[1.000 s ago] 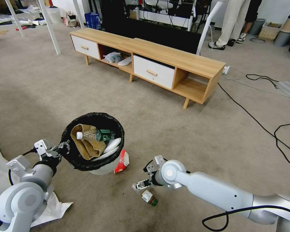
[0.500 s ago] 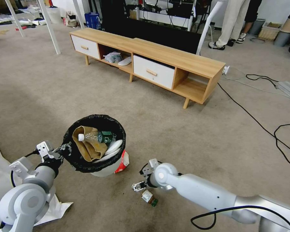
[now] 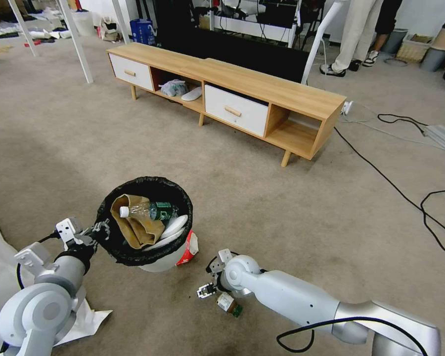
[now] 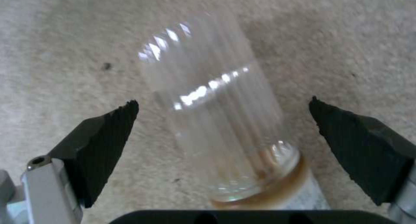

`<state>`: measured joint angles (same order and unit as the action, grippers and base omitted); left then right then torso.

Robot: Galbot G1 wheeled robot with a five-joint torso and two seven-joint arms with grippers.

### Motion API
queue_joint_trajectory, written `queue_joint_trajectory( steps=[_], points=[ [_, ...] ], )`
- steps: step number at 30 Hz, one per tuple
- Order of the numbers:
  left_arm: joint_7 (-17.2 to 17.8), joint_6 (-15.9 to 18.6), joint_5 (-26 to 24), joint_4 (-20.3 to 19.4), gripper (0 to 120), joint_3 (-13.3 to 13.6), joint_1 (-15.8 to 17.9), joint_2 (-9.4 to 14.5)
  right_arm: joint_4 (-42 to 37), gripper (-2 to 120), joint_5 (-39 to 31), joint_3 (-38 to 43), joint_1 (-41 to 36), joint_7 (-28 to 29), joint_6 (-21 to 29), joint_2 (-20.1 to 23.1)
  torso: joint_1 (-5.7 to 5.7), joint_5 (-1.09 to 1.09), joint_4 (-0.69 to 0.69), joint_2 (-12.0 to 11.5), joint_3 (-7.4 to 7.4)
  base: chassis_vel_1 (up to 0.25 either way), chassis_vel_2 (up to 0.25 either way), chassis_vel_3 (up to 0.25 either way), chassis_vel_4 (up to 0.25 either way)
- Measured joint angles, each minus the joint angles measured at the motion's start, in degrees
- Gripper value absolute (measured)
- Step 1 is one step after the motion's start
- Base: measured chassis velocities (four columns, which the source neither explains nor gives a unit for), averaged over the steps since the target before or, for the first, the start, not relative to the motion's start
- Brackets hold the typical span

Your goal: Pick up the trash bin and place the garbage on the floor into it.

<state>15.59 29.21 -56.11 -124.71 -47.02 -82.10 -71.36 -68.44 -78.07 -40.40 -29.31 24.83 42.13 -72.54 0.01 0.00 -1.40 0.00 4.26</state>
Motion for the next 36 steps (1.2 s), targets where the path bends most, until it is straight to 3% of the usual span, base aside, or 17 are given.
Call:
queue_joint_trajectory(
  steps=[26,36],
  points=[
    [-0.1,-0.2,0.1,0.8,0,0.0,0.1,0.2,3.1,100,4.4,0.4,-0.5,-1.2,0.1,-2.0,-0.02,-0.02,-0.02,0.0,-0.02,0.000,0.000,0.000,0.000],
    [-0.2,-0.2,0.3,0.9,0,0.2,0.1,0.0,1.5,100,3.4,-0.4,-0.5,0.9,0.0,-1.4,0.00,0.02,0.01,0.0,0.04,0.000,0.000,0.000,0.000]
  ],
)
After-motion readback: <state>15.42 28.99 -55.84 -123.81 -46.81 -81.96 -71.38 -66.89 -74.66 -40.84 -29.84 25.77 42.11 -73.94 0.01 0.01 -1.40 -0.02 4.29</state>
